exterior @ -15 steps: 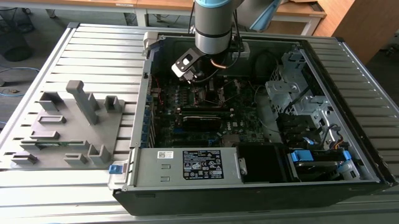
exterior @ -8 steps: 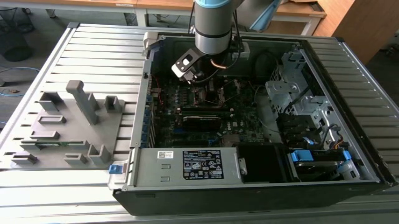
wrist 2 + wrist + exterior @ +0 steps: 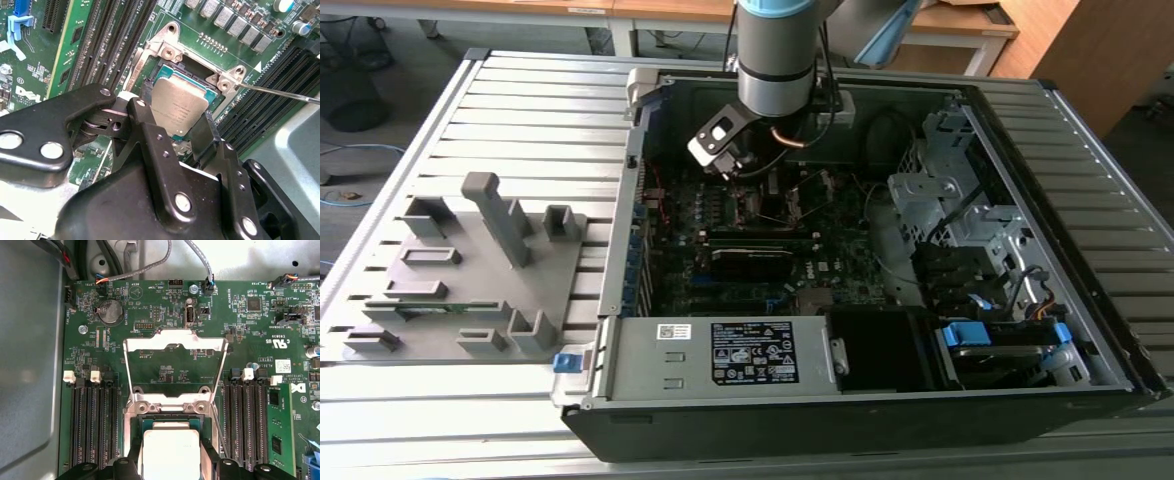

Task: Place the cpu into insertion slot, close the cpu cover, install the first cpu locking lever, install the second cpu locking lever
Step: 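Place the cpu into insertion slot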

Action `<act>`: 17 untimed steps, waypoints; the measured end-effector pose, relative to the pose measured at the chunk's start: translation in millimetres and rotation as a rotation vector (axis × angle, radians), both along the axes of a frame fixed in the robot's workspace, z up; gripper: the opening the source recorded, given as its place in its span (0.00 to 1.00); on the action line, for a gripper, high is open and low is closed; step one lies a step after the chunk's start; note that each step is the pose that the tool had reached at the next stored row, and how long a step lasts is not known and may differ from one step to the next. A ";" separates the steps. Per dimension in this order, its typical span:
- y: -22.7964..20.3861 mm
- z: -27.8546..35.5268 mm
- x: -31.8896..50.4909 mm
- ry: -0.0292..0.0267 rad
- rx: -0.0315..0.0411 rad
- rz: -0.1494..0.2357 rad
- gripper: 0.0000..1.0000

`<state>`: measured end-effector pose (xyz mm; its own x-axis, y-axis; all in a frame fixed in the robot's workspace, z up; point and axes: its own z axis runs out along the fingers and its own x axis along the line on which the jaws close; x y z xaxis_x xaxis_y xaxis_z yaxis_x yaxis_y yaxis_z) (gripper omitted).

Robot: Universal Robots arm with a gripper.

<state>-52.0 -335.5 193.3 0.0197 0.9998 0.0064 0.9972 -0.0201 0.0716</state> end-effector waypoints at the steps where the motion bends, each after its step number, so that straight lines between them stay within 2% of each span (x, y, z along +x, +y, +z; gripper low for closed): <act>1: 0.0 0.0 0.0 0.0001 0.0000 0.000 0.54; 8: -0.2 -3.5 -0.1 -0.0013 -0.0011 0.000 0.54; 17: 0.0 -4.0 0.0 -0.0019 -0.0002 0.000 0.54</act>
<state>-52.0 -335.5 189.3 0.0197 0.9998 0.0063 0.9971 -0.0201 0.0735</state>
